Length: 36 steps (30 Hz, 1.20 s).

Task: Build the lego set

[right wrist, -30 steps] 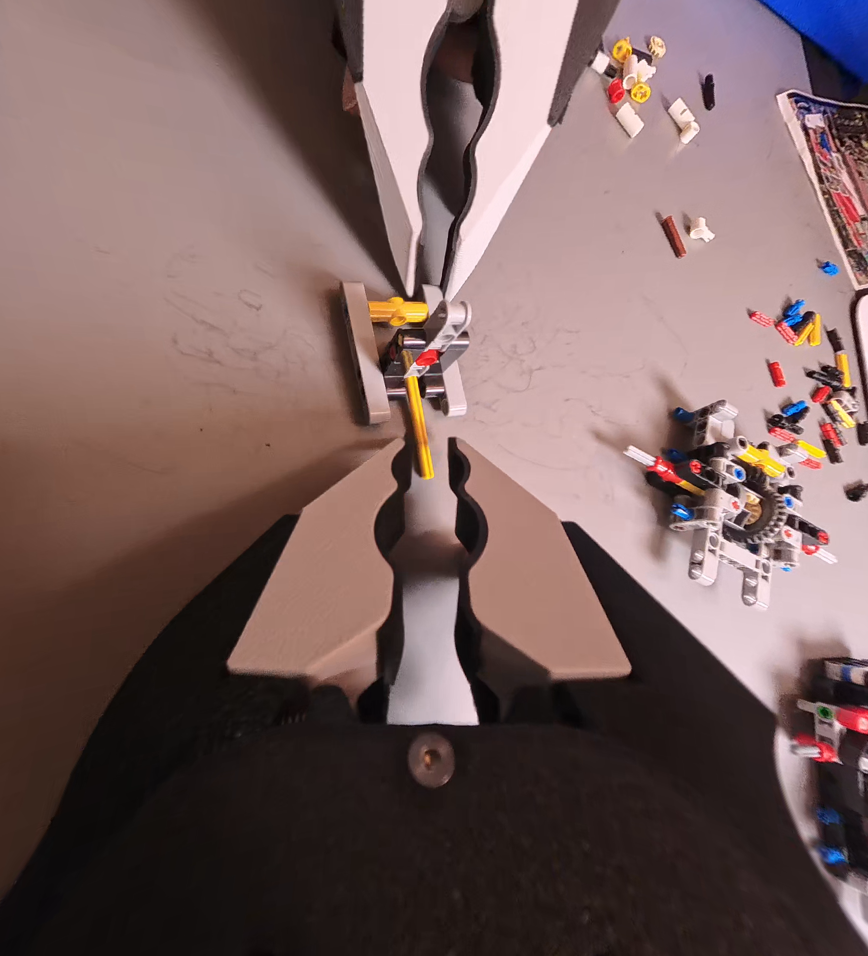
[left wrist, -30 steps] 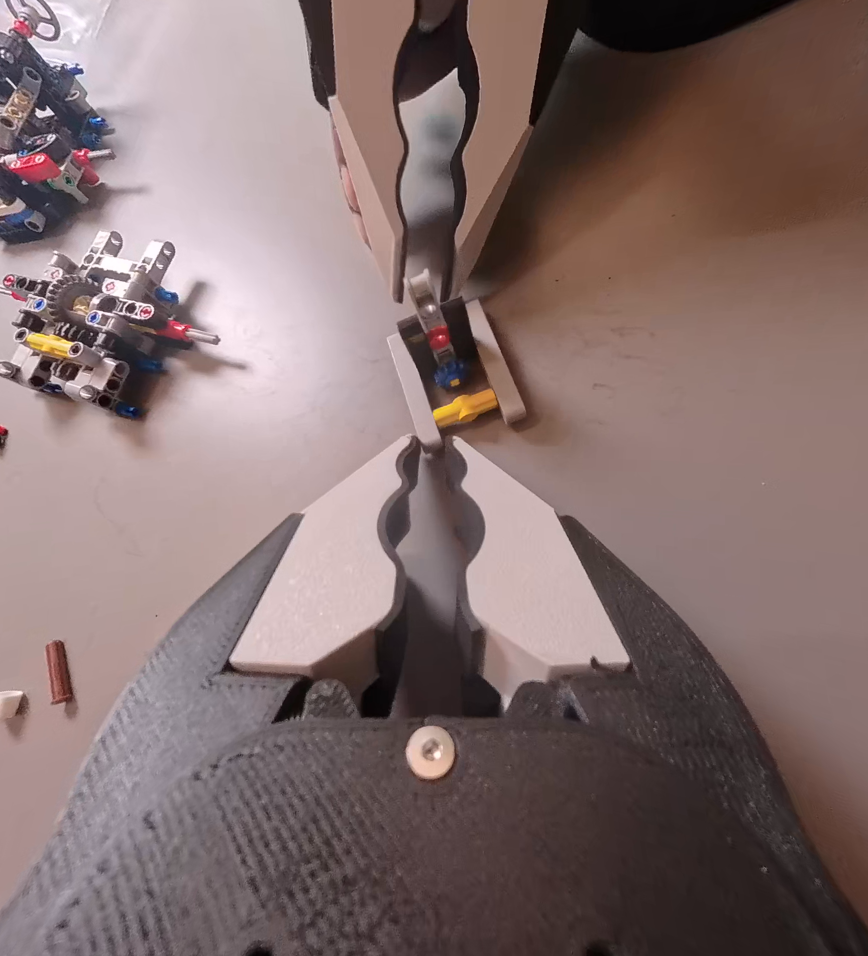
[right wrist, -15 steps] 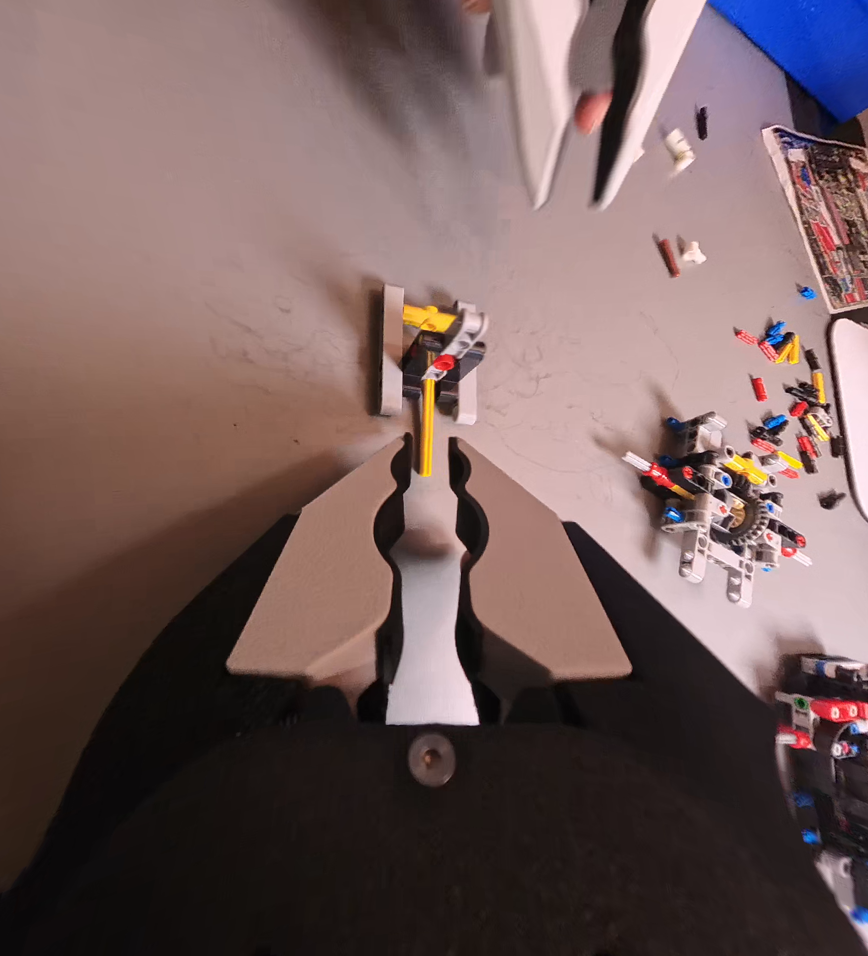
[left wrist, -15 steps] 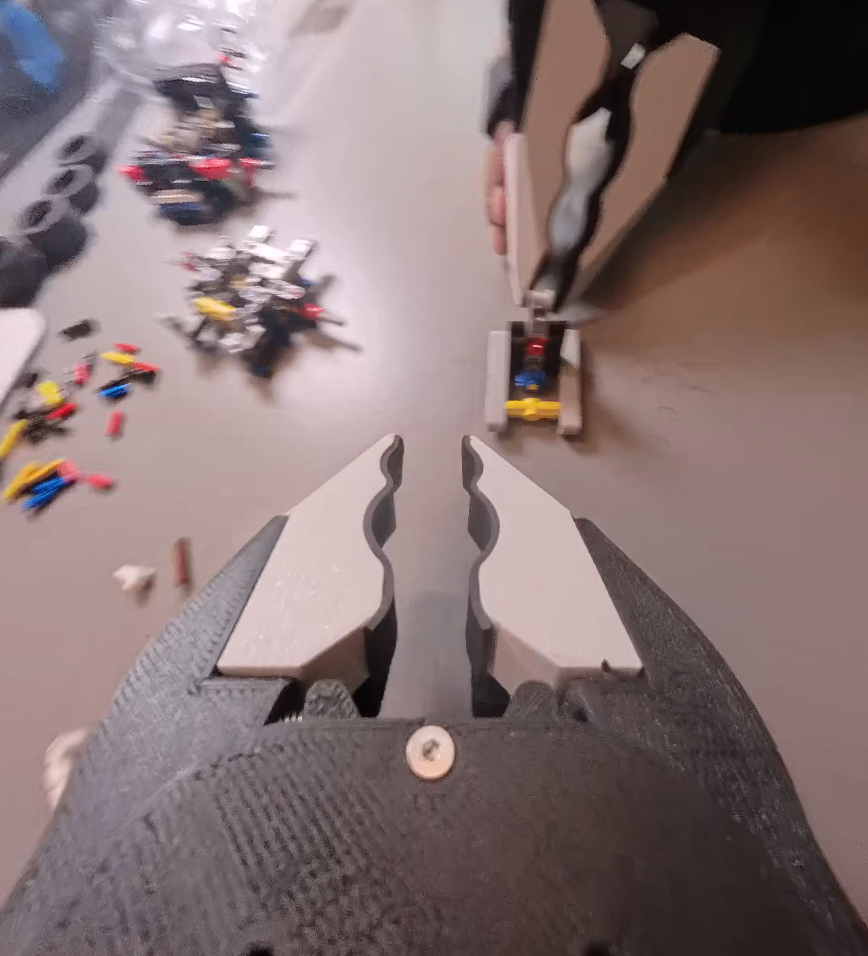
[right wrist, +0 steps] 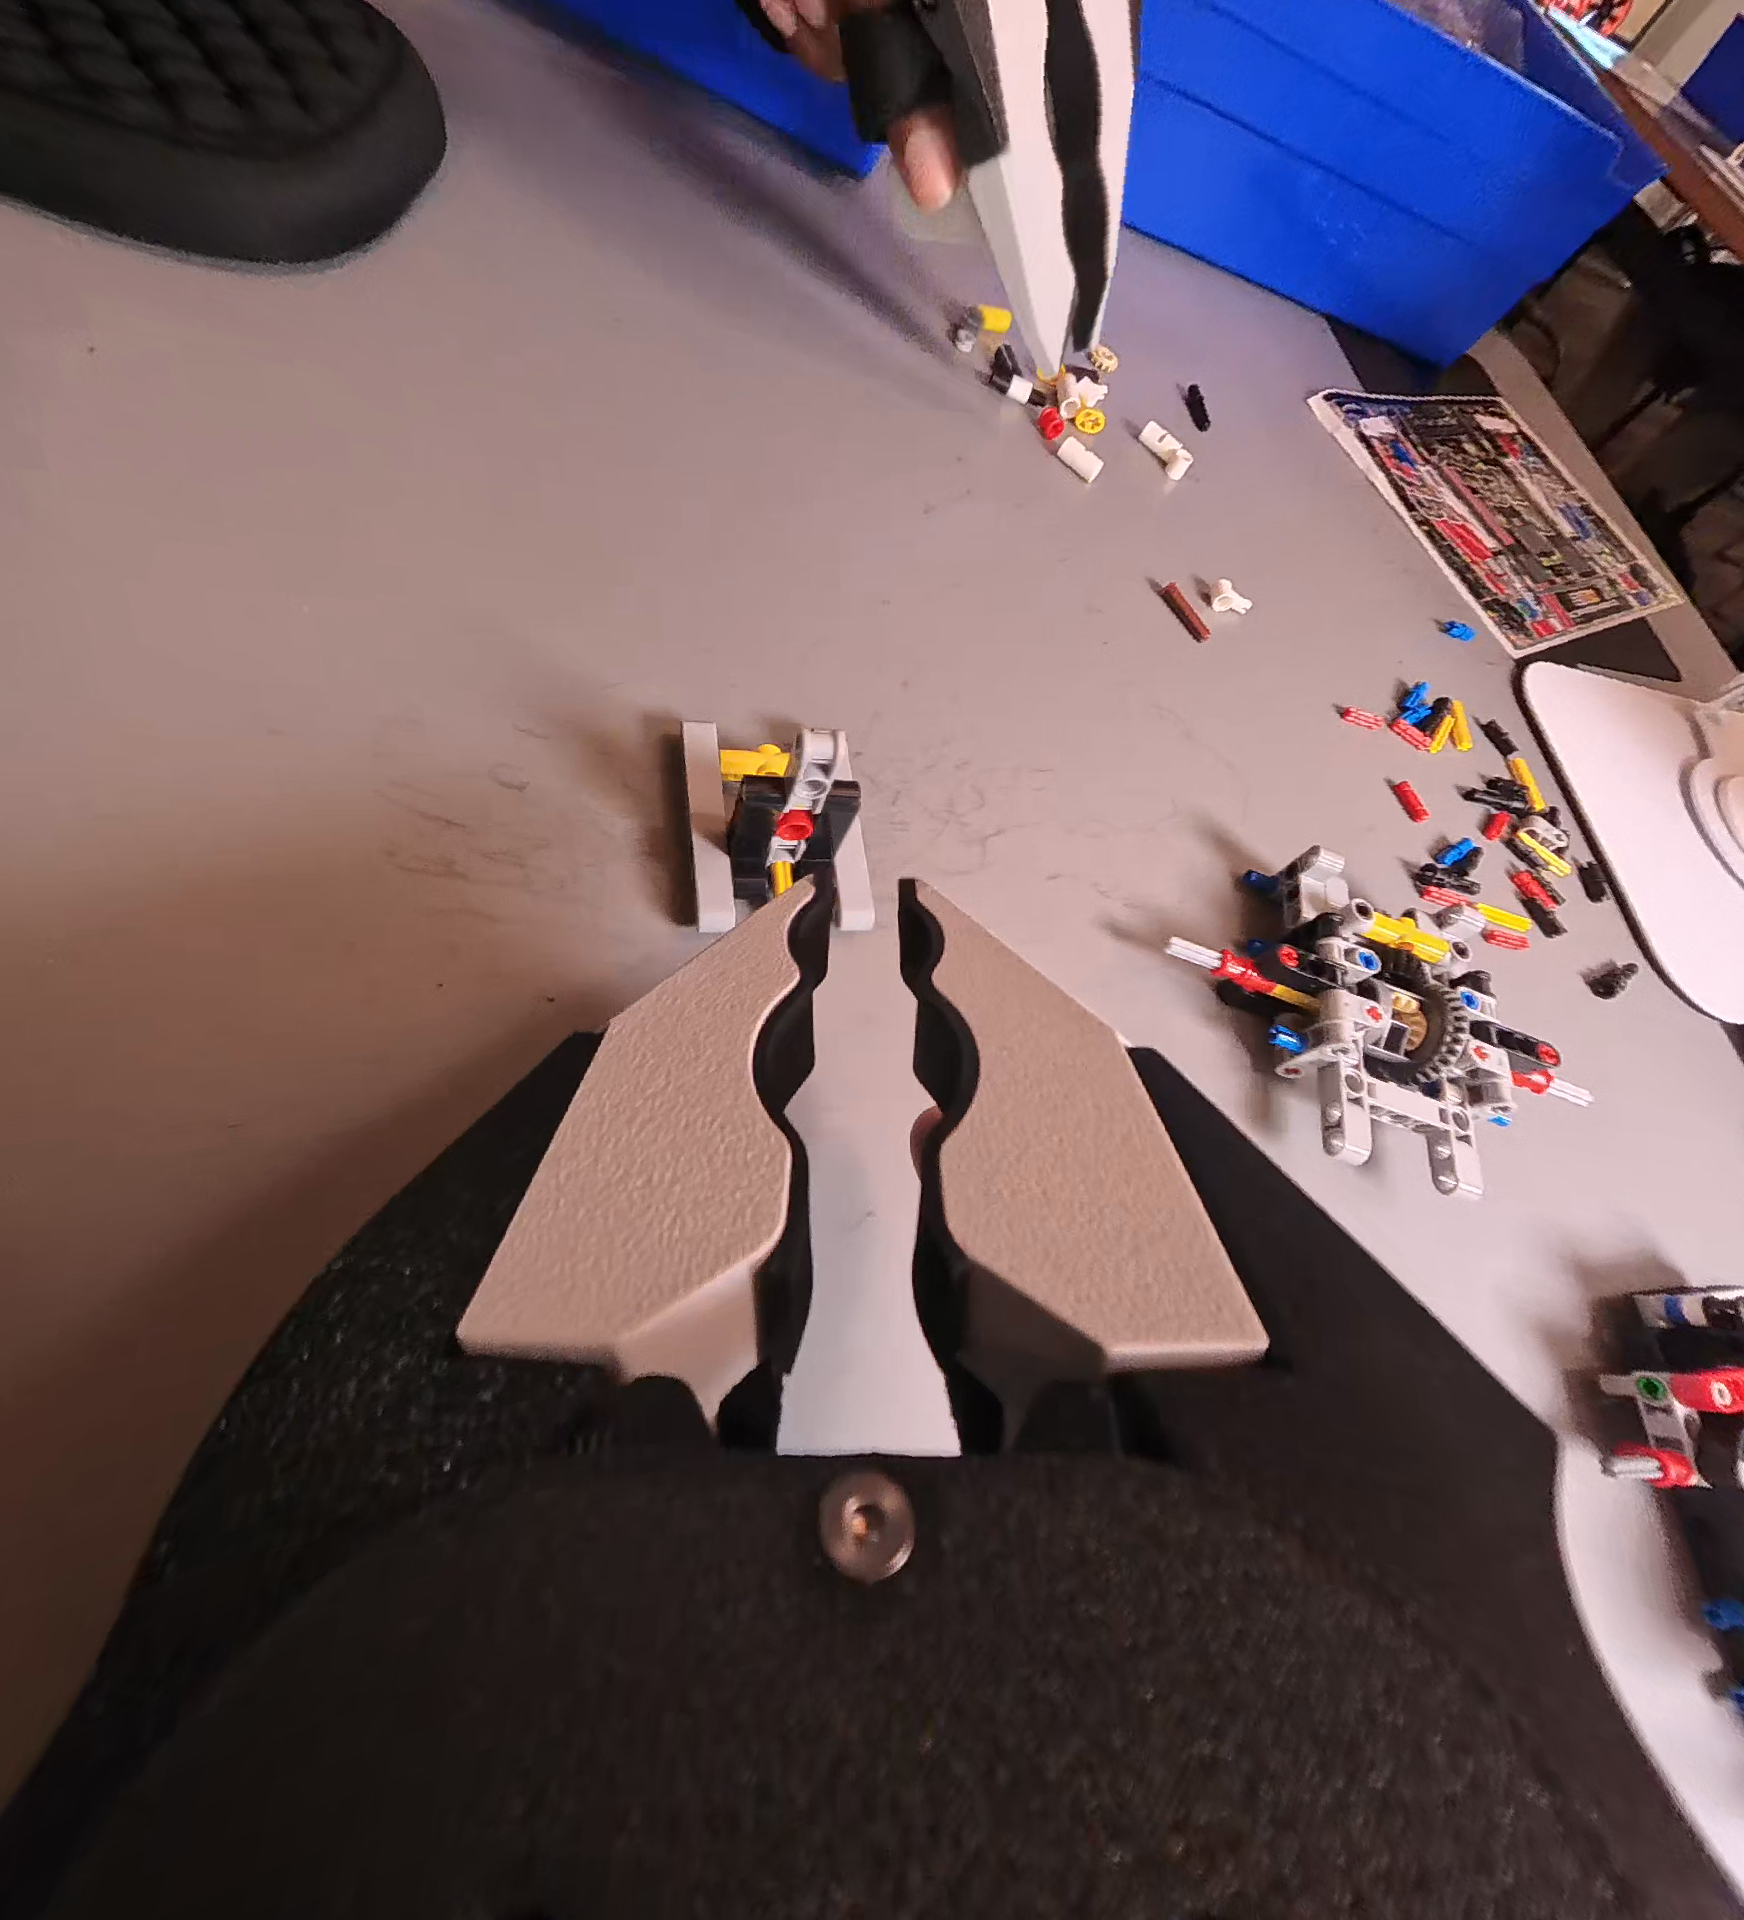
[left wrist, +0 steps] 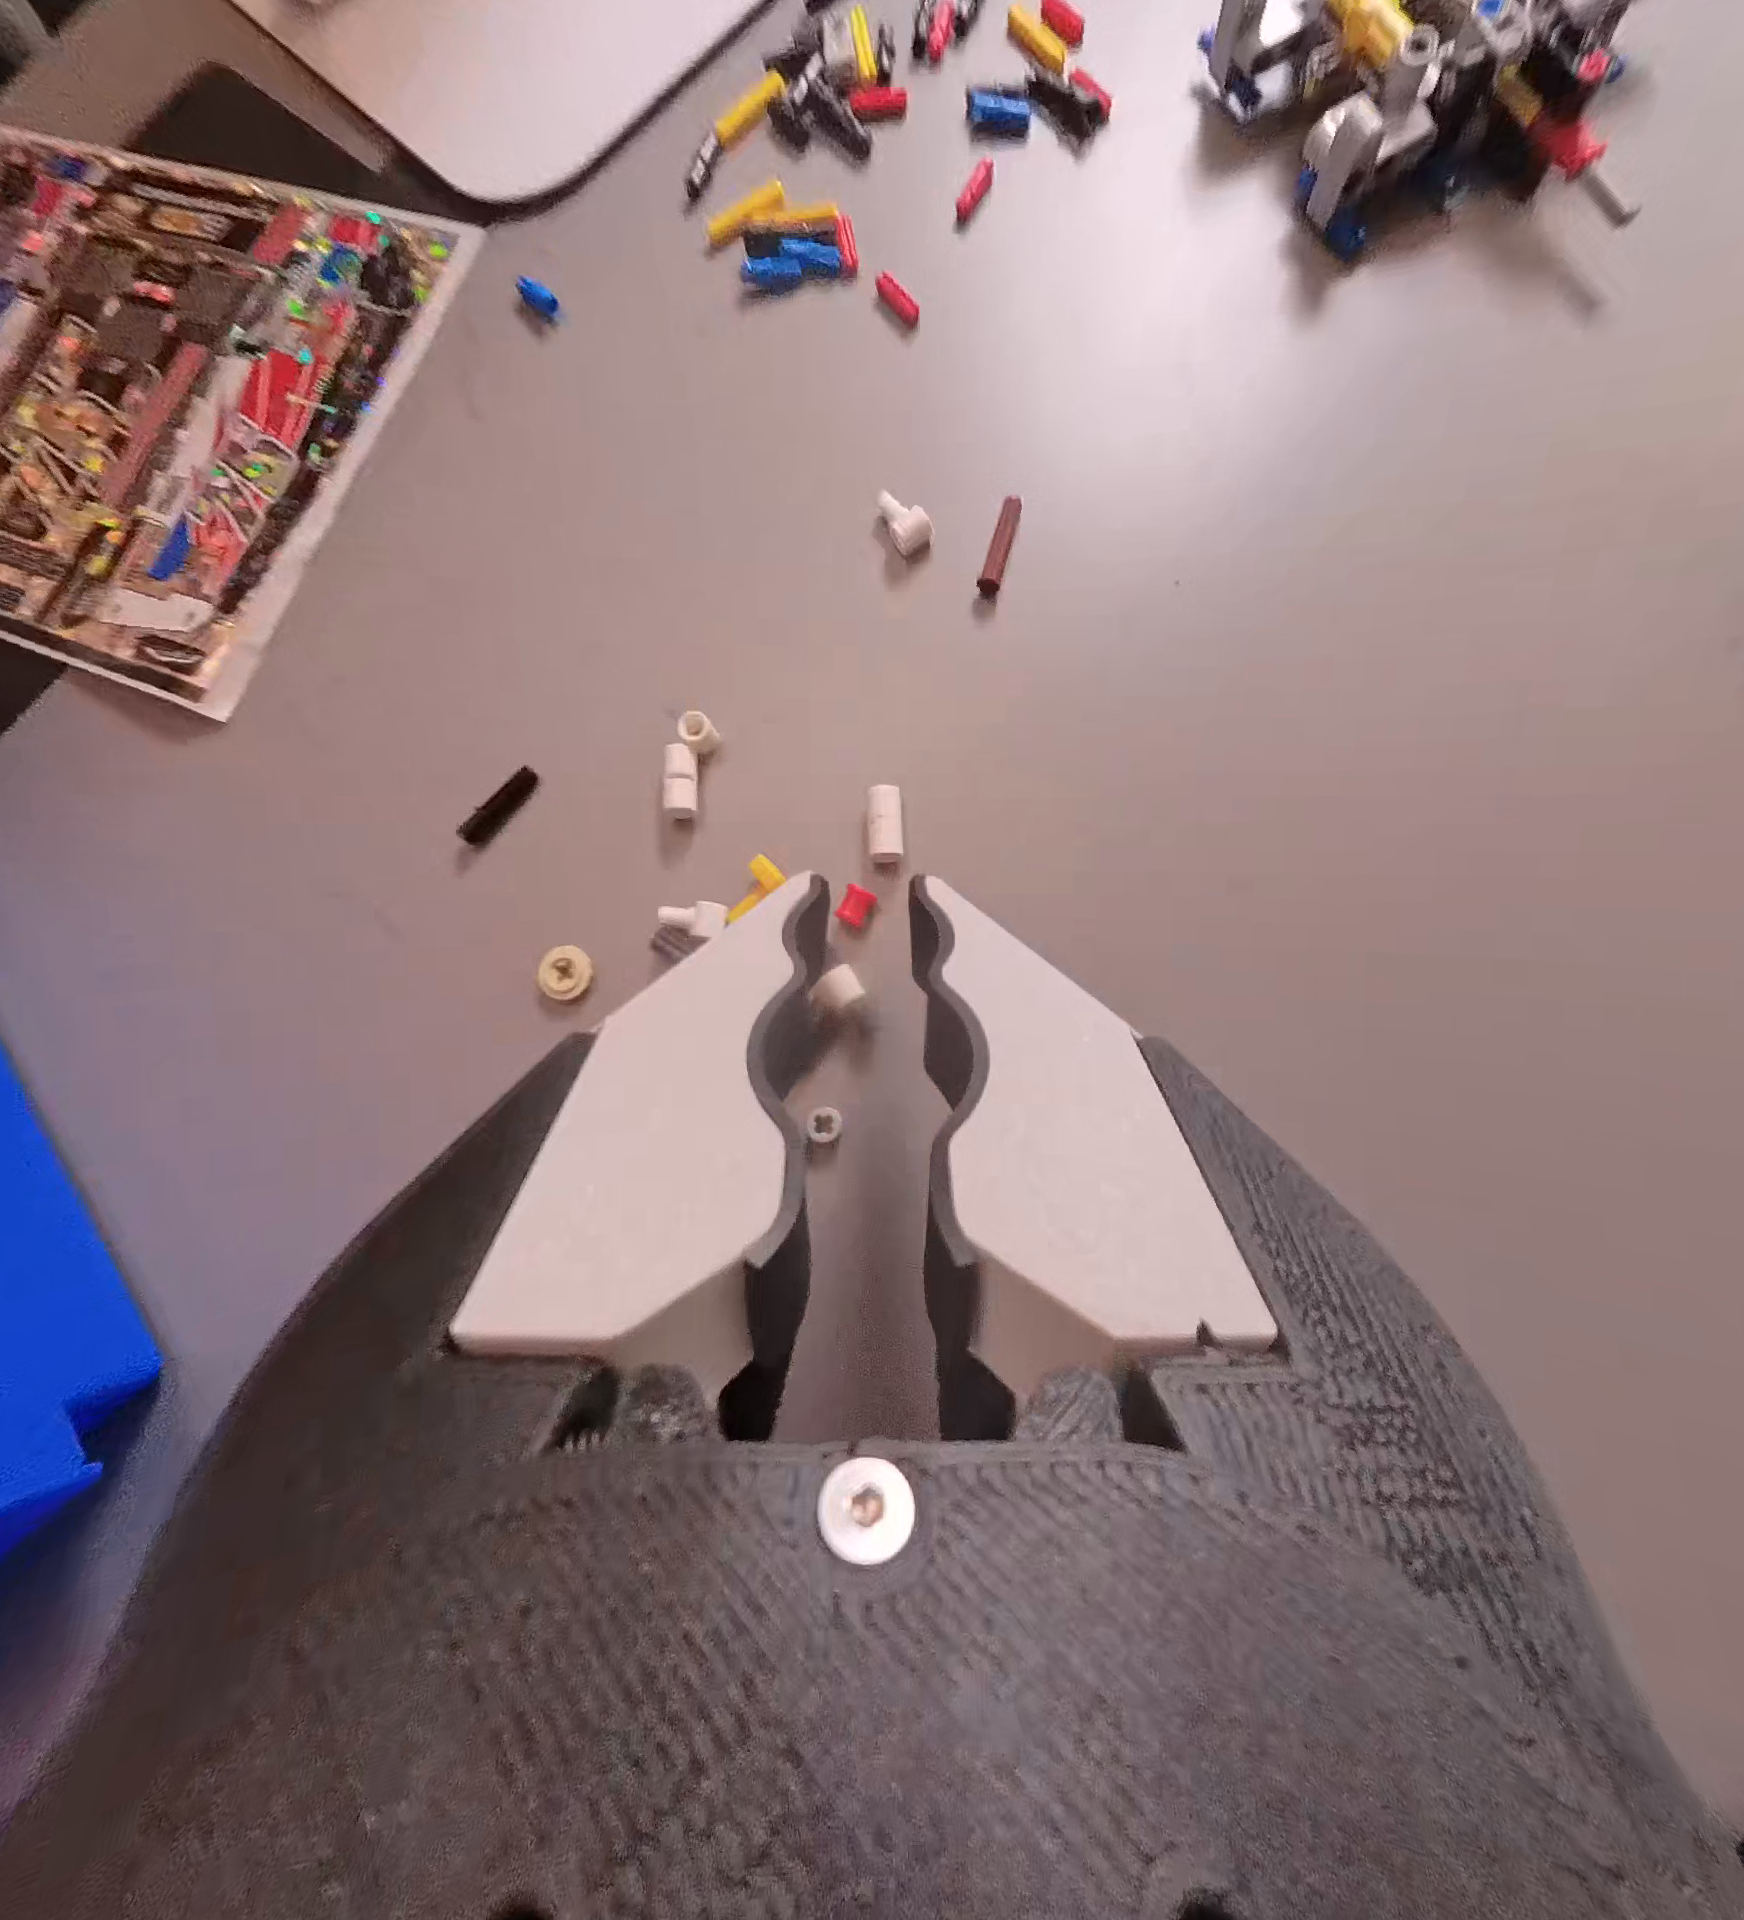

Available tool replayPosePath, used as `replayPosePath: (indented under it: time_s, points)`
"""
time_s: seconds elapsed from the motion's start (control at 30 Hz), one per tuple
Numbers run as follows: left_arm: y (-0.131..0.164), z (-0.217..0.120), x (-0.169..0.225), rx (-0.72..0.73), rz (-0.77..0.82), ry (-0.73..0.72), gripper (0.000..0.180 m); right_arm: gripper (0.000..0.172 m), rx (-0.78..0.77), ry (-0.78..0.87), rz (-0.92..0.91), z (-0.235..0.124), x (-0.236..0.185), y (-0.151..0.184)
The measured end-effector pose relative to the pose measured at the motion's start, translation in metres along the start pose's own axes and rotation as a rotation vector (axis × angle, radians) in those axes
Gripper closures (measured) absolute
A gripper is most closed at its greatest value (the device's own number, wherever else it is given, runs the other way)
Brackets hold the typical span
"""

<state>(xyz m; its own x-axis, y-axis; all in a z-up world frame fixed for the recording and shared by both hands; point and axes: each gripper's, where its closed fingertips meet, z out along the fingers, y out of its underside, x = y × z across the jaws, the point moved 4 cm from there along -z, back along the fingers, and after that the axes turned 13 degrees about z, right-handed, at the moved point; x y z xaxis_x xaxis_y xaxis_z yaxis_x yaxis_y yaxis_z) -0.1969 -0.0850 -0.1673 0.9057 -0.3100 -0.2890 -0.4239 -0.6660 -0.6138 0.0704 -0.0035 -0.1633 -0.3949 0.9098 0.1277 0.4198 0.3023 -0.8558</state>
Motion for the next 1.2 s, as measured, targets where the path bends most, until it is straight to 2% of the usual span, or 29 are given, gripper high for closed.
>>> replayPosePath:
  time_s: [0.03,0.27,0.57,0.73,0.9,1.07,1.2]
  points:
    - [0.002,0.004,0.000,-0.017,0.002,0.008,0.165,0.161,0.000,-0.002,-0.001,0.000,0.000,0.000]
    - [0.012,0.018,-0.002,-0.102,0.044,0.019,0.164,0.161,0.008,-0.005,0.002,-0.002,0.000,0.000]
    - [0.008,0.019,0.002,-0.079,0.072,0.033,0.175,0.162,0.005,0.002,-0.004,-0.002,0.001,0.001]
    - [-0.027,0.006,0.023,0.076,0.079,0.090,0.175,0.162,0.029,0.024,0.007,-0.003,0.005,-0.001]
    - [-0.068,0.003,0.069,0.211,0.138,0.207,0.175,0.161,0.022,0.022,0.011,0.000,0.005,0.001]
    - [-0.080,0.009,0.110,0.224,0.203,0.325,0.175,0.158,-0.044,-0.005,0.004,0.005,-0.002,0.007]
    - [-0.083,0.014,0.125,0.228,0.230,0.361,0.175,0.157,-0.161,-0.050,-0.020,0.012,-0.005,0.015]
